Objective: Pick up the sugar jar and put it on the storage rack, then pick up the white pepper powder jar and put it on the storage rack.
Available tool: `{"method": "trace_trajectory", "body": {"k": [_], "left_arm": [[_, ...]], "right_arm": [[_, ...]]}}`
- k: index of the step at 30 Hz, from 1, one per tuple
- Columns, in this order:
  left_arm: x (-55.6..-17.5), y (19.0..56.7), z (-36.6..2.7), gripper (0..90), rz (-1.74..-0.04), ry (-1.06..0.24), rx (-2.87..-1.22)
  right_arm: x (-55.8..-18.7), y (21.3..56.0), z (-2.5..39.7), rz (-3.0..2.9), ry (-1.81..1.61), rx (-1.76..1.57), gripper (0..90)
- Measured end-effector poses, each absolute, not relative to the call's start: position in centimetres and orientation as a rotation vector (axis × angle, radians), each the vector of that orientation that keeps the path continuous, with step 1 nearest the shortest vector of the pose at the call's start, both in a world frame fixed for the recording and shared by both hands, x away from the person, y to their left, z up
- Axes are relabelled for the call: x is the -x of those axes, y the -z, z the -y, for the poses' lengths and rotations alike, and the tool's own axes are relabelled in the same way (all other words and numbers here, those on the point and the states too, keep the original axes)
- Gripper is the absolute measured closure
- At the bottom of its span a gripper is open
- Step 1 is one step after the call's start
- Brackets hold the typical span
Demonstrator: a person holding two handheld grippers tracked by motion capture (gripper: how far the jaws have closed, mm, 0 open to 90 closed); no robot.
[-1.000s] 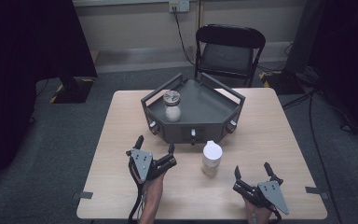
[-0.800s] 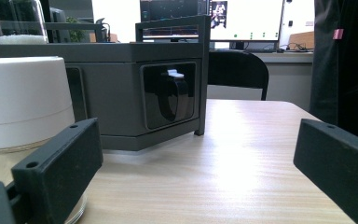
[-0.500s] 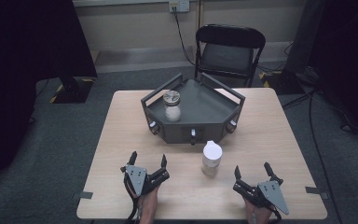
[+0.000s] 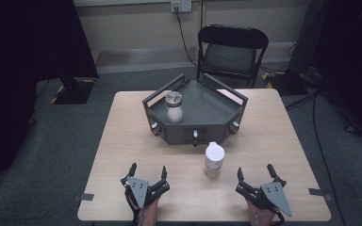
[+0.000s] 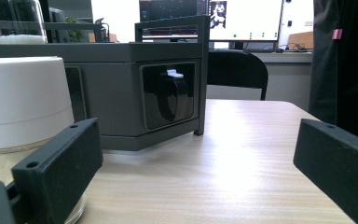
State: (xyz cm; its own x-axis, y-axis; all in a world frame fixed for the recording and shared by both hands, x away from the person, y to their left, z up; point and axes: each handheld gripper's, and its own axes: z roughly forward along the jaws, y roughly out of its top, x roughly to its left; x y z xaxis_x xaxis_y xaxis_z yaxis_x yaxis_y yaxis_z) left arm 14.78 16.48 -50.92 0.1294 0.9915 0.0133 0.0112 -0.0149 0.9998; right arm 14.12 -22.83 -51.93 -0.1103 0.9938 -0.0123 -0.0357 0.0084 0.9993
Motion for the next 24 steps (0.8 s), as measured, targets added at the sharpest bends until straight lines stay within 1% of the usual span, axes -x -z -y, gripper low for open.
{"method": "trace_trajectory", "body": {"k": [4, 8, 13, 24], "left_arm": [[-14.7, 51.3, -16.6, 0.0, -1.135, -1.115, -1.279], [-14.8, 51.6, -16.8, 0.0, -1.116, -1.113, -1.268], [-14.5, 52.1, -16.0, 0.0, -1.121, -1.166, -1.236], [-14.5, 52.2, -16.1, 0.0, -1.133, -1.158, -1.222]], "right_arm": [[-14.1, 51.9, 22.8, -1.268, -1.299, -1.121, 0.0], [-14.1, 51.9, 22.8, -1.268, -1.297, -1.122, 0.0], [-14.1, 51.9, 22.8, -1.267, -1.298, -1.121, 0.0], [-14.1, 51.9, 22.8, -1.267, -1.297, -1.122, 0.0]]}}
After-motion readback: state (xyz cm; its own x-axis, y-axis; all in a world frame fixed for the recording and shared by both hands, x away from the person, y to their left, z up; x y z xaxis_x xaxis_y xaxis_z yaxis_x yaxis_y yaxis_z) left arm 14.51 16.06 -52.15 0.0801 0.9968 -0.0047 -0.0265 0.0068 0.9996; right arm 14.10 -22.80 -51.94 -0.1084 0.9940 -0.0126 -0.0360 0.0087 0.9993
